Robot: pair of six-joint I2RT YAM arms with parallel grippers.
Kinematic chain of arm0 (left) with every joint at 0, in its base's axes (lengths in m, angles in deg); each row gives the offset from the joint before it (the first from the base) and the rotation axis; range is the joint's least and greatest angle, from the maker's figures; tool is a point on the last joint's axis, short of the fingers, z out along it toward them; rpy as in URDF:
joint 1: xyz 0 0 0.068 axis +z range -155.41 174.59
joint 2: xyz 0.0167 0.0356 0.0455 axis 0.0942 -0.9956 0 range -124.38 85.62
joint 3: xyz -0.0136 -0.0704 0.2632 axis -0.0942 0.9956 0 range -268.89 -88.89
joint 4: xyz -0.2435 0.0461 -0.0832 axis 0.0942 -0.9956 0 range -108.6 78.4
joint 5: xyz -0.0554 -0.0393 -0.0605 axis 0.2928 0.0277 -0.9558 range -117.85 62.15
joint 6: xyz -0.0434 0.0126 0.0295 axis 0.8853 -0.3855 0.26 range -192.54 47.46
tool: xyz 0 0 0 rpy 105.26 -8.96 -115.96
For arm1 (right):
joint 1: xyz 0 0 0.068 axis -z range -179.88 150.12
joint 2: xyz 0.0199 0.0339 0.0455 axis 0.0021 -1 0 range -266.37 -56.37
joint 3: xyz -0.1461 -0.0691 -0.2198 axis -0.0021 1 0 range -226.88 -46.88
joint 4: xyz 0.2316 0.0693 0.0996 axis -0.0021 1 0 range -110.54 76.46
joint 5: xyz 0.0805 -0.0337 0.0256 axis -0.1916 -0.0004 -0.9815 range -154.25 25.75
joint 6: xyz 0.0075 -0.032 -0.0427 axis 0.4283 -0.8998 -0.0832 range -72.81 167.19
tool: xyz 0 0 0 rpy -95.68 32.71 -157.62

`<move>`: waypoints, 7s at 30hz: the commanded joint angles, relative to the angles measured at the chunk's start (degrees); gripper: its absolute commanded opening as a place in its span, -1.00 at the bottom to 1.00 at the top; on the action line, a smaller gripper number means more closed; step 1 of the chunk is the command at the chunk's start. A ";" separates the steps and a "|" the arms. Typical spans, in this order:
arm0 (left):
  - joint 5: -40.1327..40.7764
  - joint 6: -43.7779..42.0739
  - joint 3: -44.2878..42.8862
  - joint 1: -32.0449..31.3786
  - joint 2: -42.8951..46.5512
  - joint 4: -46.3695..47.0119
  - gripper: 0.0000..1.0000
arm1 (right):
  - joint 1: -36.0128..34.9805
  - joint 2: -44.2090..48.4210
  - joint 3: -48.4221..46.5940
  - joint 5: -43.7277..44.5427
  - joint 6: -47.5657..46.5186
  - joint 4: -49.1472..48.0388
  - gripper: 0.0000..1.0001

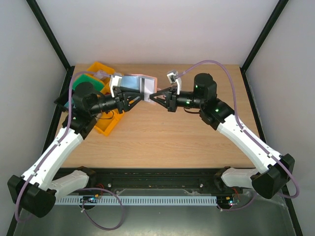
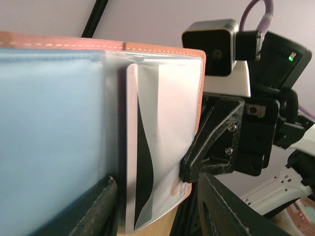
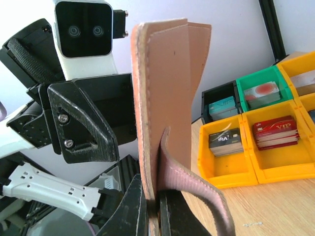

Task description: Take the credit cards out of the card holder

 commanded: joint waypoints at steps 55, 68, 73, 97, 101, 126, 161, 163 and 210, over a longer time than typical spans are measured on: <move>-11.47 -18.44 4.59 1.22 6.18 -4.15 -0.95 | -3.23 -1.21 1.37 -5.70 1.10 -13.87 -0.07; -11.99 -19.12 5.07 1.62 6.62 -3.98 -0.95 | -1.59 0.18 1.68 -6.88 0.02 -10.55 -0.96; -15.48 -12.34 5.51 3.98 7.31 1.08 -0.52 | -0.44 1.08 2.23 -8.79 -1.05 -9.93 -0.97; -7.65 -14.13 7.51 2.97 7.33 0.38 -0.81 | 0.70 -0.43 1.50 -17.15 4.93 -14.22 -0.97; -8.31 -15.33 6.72 1.96 6.89 0.22 -0.67 | 0.62 -0.56 2.35 -16.52 5.95 -15.90 -0.97; -9.84 -9.52 6.11 2.13 7.86 5.71 -0.95 | 0.75 0.24 3.15 -14.44 2.00 -12.53 -0.80; 5.52 -38.37 4.06 7.29 12.16 -13.55 -0.95 | 9.51 6.52 4.33 -7.72 -5.49 0.19 -0.97; 13.79 -53.27 2.81 7.26 13.59 -17.61 -0.95 | 11.48 6.85 5.20 -5.50 -4.32 0.27 -0.97; 9.06 -29.46 -1.99 12.18 10.36 -9.95 -0.95 | 11.76 -15.18 17.70 -10.39 3.36 6.75 -0.97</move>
